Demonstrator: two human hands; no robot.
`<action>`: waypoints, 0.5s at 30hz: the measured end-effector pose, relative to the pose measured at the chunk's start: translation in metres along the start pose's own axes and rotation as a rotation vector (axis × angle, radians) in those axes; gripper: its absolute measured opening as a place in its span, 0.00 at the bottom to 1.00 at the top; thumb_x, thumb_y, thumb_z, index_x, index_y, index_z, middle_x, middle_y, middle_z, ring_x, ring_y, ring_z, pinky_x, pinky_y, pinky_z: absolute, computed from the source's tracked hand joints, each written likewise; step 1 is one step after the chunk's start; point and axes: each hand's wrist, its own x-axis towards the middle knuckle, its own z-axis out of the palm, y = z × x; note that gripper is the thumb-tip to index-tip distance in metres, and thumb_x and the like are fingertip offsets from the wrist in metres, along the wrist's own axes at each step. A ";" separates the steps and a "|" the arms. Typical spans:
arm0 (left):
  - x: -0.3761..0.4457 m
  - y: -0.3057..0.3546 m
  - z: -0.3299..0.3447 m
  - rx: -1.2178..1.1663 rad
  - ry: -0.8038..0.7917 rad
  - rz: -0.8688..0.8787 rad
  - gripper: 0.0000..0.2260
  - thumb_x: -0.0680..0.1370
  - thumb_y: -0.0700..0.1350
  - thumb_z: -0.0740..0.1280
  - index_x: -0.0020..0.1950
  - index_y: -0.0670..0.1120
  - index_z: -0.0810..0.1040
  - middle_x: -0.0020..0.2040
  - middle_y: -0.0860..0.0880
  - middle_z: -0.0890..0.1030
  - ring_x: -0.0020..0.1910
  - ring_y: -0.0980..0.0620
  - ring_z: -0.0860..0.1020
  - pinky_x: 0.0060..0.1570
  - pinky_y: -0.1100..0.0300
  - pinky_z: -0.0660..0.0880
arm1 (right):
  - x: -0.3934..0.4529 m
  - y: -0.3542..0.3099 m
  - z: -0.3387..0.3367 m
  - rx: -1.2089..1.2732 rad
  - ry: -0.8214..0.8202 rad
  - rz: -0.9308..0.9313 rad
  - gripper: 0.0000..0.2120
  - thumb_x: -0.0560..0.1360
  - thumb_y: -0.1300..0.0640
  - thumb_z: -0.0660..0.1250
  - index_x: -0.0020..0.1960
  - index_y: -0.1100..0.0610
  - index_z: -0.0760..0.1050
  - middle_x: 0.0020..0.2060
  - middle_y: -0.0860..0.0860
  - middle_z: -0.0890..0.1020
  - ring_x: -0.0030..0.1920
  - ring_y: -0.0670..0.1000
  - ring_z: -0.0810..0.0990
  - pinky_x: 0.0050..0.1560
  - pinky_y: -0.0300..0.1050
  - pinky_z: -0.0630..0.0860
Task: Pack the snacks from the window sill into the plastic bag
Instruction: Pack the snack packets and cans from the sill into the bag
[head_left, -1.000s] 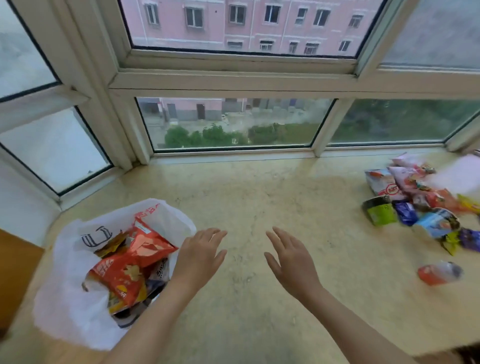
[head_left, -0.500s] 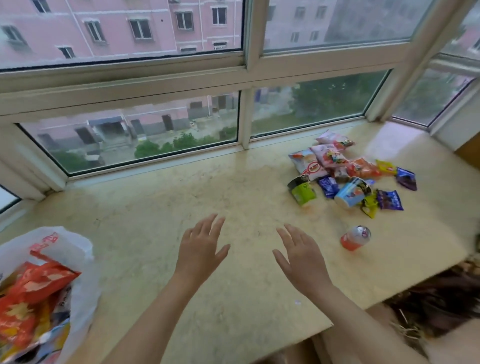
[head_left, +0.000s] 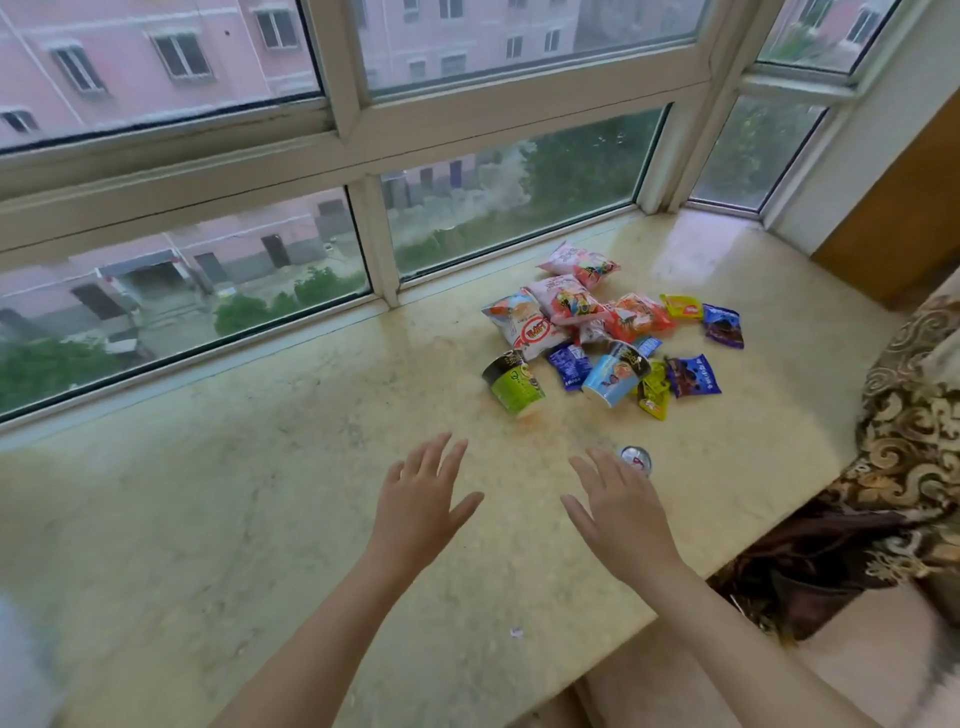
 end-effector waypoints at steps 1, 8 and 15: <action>0.009 0.003 0.004 0.003 -0.010 0.016 0.30 0.73 0.64 0.54 0.66 0.48 0.75 0.64 0.48 0.78 0.59 0.46 0.79 0.49 0.51 0.77 | 0.005 0.007 0.000 0.002 -0.002 0.020 0.25 0.75 0.44 0.54 0.61 0.57 0.77 0.58 0.56 0.80 0.57 0.58 0.79 0.55 0.56 0.77; 0.088 0.030 0.036 0.014 -0.104 0.042 0.31 0.74 0.64 0.61 0.71 0.48 0.71 0.69 0.47 0.73 0.64 0.44 0.75 0.55 0.49 0.74 | 0.057 0.068 0.014 -0.005 -0.033 0.126 0.25 0.74 0.44 0.55 0.62 0.57 0.77 0.59 0.58 0.79 0.57 0.59 0.79 0.54 0.56 0.77; 0.177 0.068 0.083 -0.005 -0.163 -0.014 0.33 0.77 0.63 0.58 0.78 0.51 0.55 0.77 0.49 0.60 0.74 0.47 0.62 0.67 0.51 0.64 | 0.145 0.143 0.045 -0.008 -0.039 0.124 0.28 0.70 0.49 0.73 0.66 0.60 0.73 0.62 0.60 0.77 0.62 0.60 0.76 0.57 0.56 0.75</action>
